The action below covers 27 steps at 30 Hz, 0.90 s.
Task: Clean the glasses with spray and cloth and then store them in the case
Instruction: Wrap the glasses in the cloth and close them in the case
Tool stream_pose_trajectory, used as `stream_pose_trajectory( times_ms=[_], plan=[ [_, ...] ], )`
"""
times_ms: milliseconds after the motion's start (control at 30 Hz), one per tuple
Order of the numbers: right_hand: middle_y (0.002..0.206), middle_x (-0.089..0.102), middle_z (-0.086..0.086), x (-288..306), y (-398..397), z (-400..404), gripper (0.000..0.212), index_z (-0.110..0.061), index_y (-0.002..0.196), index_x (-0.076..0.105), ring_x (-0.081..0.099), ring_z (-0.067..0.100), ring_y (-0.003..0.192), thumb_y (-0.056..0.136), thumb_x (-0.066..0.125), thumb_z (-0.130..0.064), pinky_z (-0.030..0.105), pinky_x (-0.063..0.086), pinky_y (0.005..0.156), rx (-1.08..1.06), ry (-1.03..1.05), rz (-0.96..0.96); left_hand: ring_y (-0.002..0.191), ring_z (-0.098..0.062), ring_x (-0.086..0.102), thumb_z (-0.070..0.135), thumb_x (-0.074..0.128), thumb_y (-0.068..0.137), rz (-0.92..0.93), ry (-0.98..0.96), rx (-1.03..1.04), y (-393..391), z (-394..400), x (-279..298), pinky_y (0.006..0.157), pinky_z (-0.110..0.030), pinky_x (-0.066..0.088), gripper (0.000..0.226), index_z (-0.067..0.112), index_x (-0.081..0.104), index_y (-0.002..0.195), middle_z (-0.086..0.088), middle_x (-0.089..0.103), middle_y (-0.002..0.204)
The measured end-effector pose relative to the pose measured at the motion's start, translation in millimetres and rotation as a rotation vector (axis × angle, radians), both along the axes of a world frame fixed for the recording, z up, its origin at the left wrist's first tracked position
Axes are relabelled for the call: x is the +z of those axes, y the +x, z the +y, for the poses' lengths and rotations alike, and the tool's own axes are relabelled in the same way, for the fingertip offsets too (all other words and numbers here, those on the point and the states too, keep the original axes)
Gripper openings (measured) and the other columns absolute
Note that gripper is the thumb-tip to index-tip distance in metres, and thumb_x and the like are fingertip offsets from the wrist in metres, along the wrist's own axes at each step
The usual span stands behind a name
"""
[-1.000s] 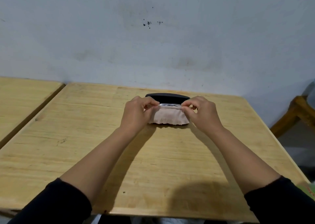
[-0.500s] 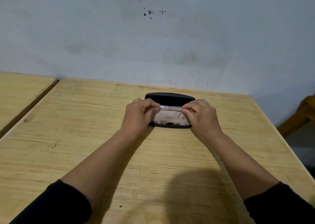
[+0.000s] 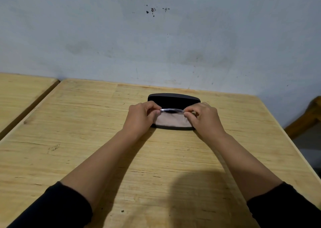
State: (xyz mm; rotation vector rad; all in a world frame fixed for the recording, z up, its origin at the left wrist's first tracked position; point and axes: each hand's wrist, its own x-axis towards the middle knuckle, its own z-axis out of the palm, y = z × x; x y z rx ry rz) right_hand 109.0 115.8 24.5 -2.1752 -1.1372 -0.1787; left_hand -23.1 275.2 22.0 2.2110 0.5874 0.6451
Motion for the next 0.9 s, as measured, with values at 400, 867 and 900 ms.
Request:
stream_pose_trajectory(
  times_ms=[400,867,900],
  plan=[
    [0.082,0.068,-0.004,-4,1,-14,0.007,-0.016,0.085,0.074,0.056,0.006,0.069,0.079,0.071,-0.019,0.006,0.041,0.065,-0.174,0.278,0.144,0.069,0.001,0.056,0.028,0.065,0.083,-0.115,0.043,0.147,-12,-1,-3,0.067,-0.002,0.038,0.01,0.024,0.071,0.09,0.012,0.068,0.083],
    [0.094,0.069,-0.013,6,22,-11,0.017,-0.023,0.1,0.072,0.062,0.003,0.096,0.084,0.066,-0.023,0.022,0.047,0.087,-0.176,0.407,0.621,0.11,-0.002,0.051,0.027,0.086,0.059,0.132,-0.203,-0.106,-24,18,-6,0.098,-0.02,0.035,0.097,0.029,0.034,0.14,0.009,0.061,0.125],
    [0.092,0.069,-0.014,6,22,-10,0.017,-0.022,0.1,0.073,0.062,0.002,0.094,0.084,0.066,-0.022,0.022,0.047,0.087,-0.179,0.411,0.622,0.111,-0.002,0.051,0.028,0.086,0.059,0.149,-0.176,-0.116,-24,19,-6,0.097,-0.018,0.034,0.098,0.03,0.032,0.141,0.009,0.061,0.125]
  ],
)
